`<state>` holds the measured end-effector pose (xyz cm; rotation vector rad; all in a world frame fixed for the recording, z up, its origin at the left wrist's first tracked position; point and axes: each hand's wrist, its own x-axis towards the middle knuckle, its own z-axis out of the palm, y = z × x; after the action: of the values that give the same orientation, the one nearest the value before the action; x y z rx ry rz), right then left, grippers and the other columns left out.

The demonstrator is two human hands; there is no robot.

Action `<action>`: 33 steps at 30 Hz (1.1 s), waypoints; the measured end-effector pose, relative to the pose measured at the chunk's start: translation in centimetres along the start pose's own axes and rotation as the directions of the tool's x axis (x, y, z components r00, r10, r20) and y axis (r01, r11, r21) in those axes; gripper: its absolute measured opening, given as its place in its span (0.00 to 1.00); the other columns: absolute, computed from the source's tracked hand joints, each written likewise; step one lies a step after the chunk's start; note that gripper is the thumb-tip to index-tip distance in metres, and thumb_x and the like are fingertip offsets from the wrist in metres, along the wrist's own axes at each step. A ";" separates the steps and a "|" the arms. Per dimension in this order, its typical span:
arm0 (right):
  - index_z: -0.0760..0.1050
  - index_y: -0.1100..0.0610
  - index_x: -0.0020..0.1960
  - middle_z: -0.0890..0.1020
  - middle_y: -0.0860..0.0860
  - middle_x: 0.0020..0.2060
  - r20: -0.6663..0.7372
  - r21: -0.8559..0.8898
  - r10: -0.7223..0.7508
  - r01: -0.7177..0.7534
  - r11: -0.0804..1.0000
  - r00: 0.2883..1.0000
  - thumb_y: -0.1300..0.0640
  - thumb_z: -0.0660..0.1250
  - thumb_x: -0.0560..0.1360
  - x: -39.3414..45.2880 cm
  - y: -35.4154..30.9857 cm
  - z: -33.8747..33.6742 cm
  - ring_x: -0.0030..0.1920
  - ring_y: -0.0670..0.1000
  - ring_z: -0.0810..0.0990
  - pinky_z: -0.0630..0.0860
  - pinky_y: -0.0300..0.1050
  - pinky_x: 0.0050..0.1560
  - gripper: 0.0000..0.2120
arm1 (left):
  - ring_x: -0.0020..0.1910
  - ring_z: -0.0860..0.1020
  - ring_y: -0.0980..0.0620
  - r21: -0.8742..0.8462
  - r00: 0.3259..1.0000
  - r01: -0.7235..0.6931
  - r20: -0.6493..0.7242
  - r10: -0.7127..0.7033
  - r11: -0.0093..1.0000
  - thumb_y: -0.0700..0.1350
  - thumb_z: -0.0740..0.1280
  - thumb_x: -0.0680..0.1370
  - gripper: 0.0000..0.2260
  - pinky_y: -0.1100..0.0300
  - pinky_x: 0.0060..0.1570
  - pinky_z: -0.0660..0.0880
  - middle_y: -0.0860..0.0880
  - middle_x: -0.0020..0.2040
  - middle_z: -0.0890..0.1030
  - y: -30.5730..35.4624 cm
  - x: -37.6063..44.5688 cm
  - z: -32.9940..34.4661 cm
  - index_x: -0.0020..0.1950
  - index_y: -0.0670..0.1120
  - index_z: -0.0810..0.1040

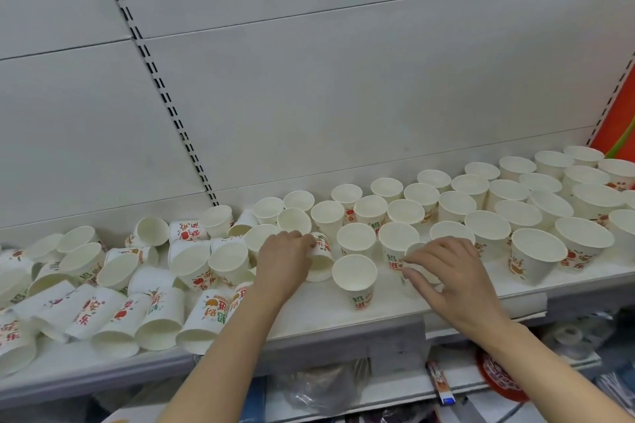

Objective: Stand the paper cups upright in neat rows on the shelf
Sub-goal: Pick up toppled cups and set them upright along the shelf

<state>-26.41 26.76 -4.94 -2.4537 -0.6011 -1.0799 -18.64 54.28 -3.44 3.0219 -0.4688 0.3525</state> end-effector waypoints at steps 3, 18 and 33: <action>0.82 0.55 0.46 0.81 0.46 0.41 0.009 0.025 -0.033 0.033 0.999 0.999 0.50 0.66 0.75 0.9 -1.3 0.6 0.45 0.52 0.76 0.70 0.49 0.46 0.09 | 0.43 0.80 0.45 -0.039 0.996 -0.003 -0.087 -0.001 0.999 0.47 0.64 0.77 0.08 0.57 0.35 0.68 0.50 0.44 0.82 0.0 1.1 -0.4 0.51 0.50 0.82; 0.80 0.54 0.41 0.79 0.46 0.34 0.166 0.079 -0.233 0.222 0.972 0.958 0.52 0.66 0.76 2.2 -3.4 5.1 0.38 0.53 0.74 0.71 0.49 0.42 0.08 | 0.45 0.78 0.52 -0.309 0.996 0.065 -0.035 -0.080 0.949 0.50 0.64 0.77 0.07 0.56 0.40 0.74 0.54 0.43 0.81 -3.3 3.8 -1.3 0.47 0.53 0.82; 0.81 0.55 0.48 0.81 0.46 0.45 0.156 0.050 -0.166 0.160 0.986 0.974 0.49 0.68 0.74 4.0 -5.3 7.6 0.46 0.54 0.76 0.71 0.49 0.46 0.10 | 0.41 0.73 0.52 -0.203 0.942 -0.078 -0.336 0.005 0.976 0.48 0.72 0.74 0.02 0.58 0.33 0.68 0.58 0.39 0.81 -6.4 0.9 -5.0 0.44 0.52 0.81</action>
<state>-22.28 35.95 -5.77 -2.5099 -0.8792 -0.9263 -16.95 60.60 1.46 2.6727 -0.5053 0.7497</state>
